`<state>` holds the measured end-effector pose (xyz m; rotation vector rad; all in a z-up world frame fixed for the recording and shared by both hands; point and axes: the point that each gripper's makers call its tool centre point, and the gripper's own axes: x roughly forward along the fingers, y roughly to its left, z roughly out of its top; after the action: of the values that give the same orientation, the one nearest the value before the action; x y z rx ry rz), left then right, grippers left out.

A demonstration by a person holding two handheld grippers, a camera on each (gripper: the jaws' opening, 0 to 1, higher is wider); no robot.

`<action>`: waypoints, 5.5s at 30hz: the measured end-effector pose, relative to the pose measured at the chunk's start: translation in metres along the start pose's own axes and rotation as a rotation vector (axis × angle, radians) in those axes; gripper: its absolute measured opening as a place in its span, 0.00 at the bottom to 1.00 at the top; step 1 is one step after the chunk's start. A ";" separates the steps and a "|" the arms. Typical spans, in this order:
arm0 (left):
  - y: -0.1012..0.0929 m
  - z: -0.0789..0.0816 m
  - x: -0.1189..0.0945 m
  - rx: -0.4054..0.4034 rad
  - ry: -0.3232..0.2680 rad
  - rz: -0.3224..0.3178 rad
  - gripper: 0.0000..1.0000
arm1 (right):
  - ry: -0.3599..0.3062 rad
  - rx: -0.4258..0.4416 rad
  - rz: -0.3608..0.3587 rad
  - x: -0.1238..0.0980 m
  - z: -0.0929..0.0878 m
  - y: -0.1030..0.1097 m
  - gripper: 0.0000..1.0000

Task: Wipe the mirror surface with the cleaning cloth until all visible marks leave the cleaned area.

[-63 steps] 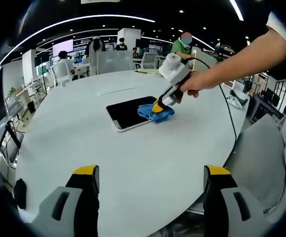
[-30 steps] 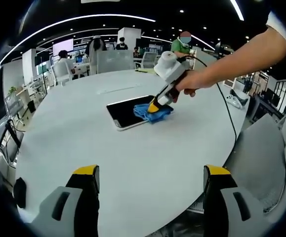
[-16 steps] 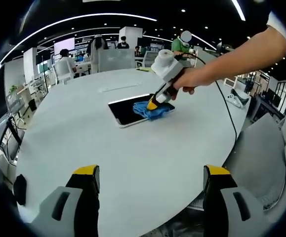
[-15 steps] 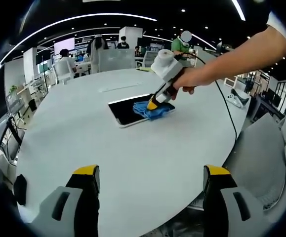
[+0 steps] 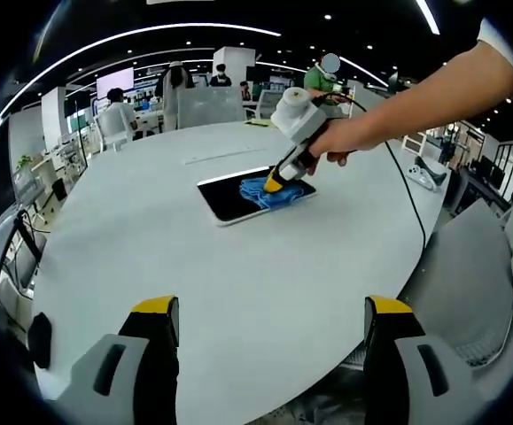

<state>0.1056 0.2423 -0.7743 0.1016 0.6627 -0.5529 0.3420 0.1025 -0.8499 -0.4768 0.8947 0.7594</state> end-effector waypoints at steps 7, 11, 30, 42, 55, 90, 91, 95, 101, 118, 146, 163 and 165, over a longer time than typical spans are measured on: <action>0.002 0.001 0.000 0.001 -0.001 0.004 0.87 | 0.003 -0.007 -0.013 0.004 0.004 -0.006 0.03; 0.001 0.000 0.001 0.002 0.002 0.003 0.87 | 0.001 0.001 -0.021 0.004 0.006 -0.008 0.03; 0.003 -0.002 0.002 -0.003 0.013 0.009 0.86 | 0.007 -0.003 -0.046 0.013 0.017 -0.021 0.04; 0.006 -0.004 0.002 -0.010 0.014 0.015 0.86 | 0.010 -0.002 -0.057 0.025 0.026 -0.036 0.04; 0.010 -0.004 0.004 -0.012 0.016 0.016 0.86 | 0.004 -0.005 -0.060 0.024 0.030 -0.041 0.04; 0.010 -0.010 0.009 -0.007 0.038 0.008 0.86 | 0.002 -0.018 -0.066 0.034 0.040 -0.055 0.04; 0.011 -0.011 0.009 -0.006 0.041 0.008 0.86 | 0.002 -0.022 -0.069 0.035 0.041 -0.056 0.04; 0.011 -0.010 0.009 -0.012 0.035 0.008 0.86 | 0.006 -0.023 -0.073 0.036 0.043 -0.059 0.04; 0.012 -0.009 0.010 -0.017 0.031 0.009 0.86 | 0.007 -0.039 -0.081 0.035 0.044 -0.060 0.04; 0.012 -0.009 0.011 -0.037 0.024 0.009 0.86 | 0.009 -0.021 -0.085 0.042 0.052 -0.069 0.03; 0.015 -0.013 0.005 -0.056 0.014 0.022 0.86 | -0.004 -0.039 -0.059 0.054 0.072 -0.046 0.03; 0.014 -0.008 0.006 -0.045 0.008 0.017 0.86 | -0.003 -0.031 -0.033 0.046 0.062 -0.030 0.03; 0.014 -0.008 0.006 -0.045 0.007 0.015 0.86 | -0.004 -0.033 -0.030 0.046 0.063 -0.030 0.03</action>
<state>0.1124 0.2535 -0.7851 0.0666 0.6807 -0.5228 0.4150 0.1419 -0.8515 -0.5166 0.8706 0.7479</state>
